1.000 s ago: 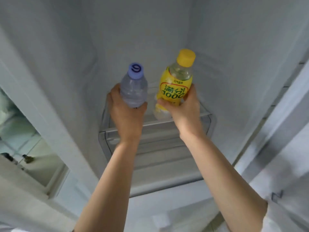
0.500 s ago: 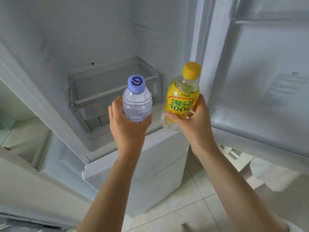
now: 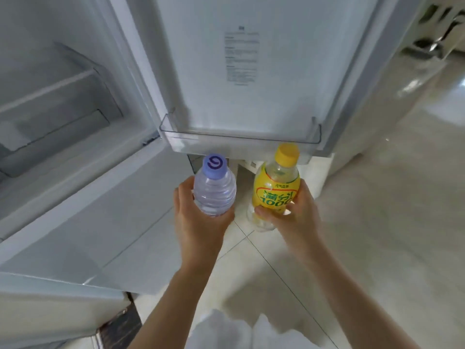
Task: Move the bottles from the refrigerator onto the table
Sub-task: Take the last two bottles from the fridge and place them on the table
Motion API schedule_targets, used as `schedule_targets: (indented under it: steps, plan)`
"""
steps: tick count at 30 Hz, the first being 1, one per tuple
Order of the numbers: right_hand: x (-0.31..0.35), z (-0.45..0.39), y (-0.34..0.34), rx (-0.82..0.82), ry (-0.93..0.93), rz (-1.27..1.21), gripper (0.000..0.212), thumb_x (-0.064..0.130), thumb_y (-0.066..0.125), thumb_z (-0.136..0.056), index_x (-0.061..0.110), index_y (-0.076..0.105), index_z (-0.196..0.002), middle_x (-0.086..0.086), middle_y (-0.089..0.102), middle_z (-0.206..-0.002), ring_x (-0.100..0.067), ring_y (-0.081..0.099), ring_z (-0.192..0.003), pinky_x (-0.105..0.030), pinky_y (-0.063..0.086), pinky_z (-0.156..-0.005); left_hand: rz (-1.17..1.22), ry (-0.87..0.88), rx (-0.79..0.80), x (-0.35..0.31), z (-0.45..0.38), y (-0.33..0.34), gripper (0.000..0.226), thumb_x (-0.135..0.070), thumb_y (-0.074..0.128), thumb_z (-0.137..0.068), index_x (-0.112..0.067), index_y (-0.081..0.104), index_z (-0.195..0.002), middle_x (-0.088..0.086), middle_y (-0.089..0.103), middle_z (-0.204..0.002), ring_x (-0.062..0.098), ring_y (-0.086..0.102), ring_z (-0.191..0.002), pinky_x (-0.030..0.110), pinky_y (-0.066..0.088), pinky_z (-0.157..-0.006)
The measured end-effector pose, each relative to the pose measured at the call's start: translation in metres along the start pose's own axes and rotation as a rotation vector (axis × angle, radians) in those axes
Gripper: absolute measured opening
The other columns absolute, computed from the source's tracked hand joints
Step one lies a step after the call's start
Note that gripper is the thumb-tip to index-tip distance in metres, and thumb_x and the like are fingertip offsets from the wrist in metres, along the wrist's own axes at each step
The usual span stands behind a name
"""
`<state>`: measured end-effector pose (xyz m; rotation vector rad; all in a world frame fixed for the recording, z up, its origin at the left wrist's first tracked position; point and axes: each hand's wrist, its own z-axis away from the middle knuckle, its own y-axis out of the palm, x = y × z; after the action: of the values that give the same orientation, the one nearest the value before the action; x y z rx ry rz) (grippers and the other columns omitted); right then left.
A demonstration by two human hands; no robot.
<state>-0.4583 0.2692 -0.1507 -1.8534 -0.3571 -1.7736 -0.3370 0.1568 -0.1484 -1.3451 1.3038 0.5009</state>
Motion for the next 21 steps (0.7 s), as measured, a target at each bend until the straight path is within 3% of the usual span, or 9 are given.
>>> schedule_targets:
  steps: [4, 8, 12, 15, 17, 21]
  plan:
    - [-0.037, 0.014, -0.099, -0.091, 0.077, 0.104, 0.061, 0.042, 0.079, -0.049, 0.032, 0.052, -0.103, 0.013, 0.067, -0.092, -0.009, 0.065, -0.086, -0.038, 0.055, -0.076, 0.027, -0.018, 0.154, -0.028, 0.063, 0.081, 0.079, -0.02, 0.094, -0.053, -0.032, 0.048, -0.115, -0.006, 0.056, -0.109, 0.01, 0.057, -0.092, 0.008, 0.043, -0.07]
    - [-0.066, 0.025, -0.184, -0.169, 0.161, 0.173, 0.059, 0.024, 0.086, -0.059, 0.029, 0.051, -0.106, 0.015, 0.065, -0.089, -0.007, 0.064, -0.084, -0.035, 0.054, -0.075, 0.1, -0.095, 0.3, -0.055, 0.108, 0.153, 0.07, -0.021, 0.094, -0.055, -0.037, 0.049, -0.106, -0.007, 0.06, -0.103, 0.012, 0.061, -0.089, 0.02, 0.051, -0.071]
    - [-0.091, 0.029, -0.247, -0.249, 0.273, 0.165, 0.06, 0.022, 0.085, -0.06, 0.03, 0.051, -0.108, 0.013, 0.067, -0.091, -0.012, 0.065, -0.085, -0.043, 0.055, -0.077, 0.169, -0.23, 0.51, -0.078, 0.128, 0.213, 0.063, -0.02, 0.092, -0.059, -0.035, 0.052, -0.105, -0.015, 0.063, -0.094, -0.003, 0.06, -0.083, 0.007, 0.047, -0.062]
    - [-0.104, 0.024, -0.274, -0.287, 0.352, 0.117, 0.058, 0.031, 0.082, -0.056, 0.034, 0.051, -0.106, 0.011, 0.069, -0.094, -0.013, 0.067, -0.088, -0.048, 0.056, -0.078, 0.153, -0.285, 0.604, -0.083, 0.13, 0.245, 0.07, -0.024, 0.093, -0.055, -0.026, 0.055, -0.113, -0.014, 0.067, -0.096, 0.006, 0.065, -0.087, 0.02, 0.053, -0.071]
    - [-0.11, 0.016, -0.288, -0.32, 0.395, 0.073, 0.055, 0.027, 0.083, -0.059, 0.033, 0.052, -0.104, 0.01, 0.069, -0.093, -0.012, 0.067, -0.088, -0.048, 0.056, -0.079, 0.138, -0.325, 0.633, -0.084, 0.129, 0.265, 0.073, -0.028, 0.094, -0.051, -0.024, 0.055, -0.113, -0.011, 0.068, -0.097, 0.014, 0.066, -0.09, 0.029, 0.055, -0.075]
    - [-0.122, -0.022, -0.31, -0.367, 0.453, 0.029, 0.057, 0.028, 0.084, -0.055, 0.029, 0.052, -0.103, 0.008, 0.068, -0.093, -0.014, 0.066, -0.087, -0.047, 0.056, -0.079, 0.087, -0.339, 0.663, -0.09, 0.109, 0.31, 0.074, -0.048, 0.086, -0.04, -0.029, 0.056, -0.105, -0.011, 0.068, -0.092, 0.014, 0.067, -0.086, 0.03, 0.054, -0.073]
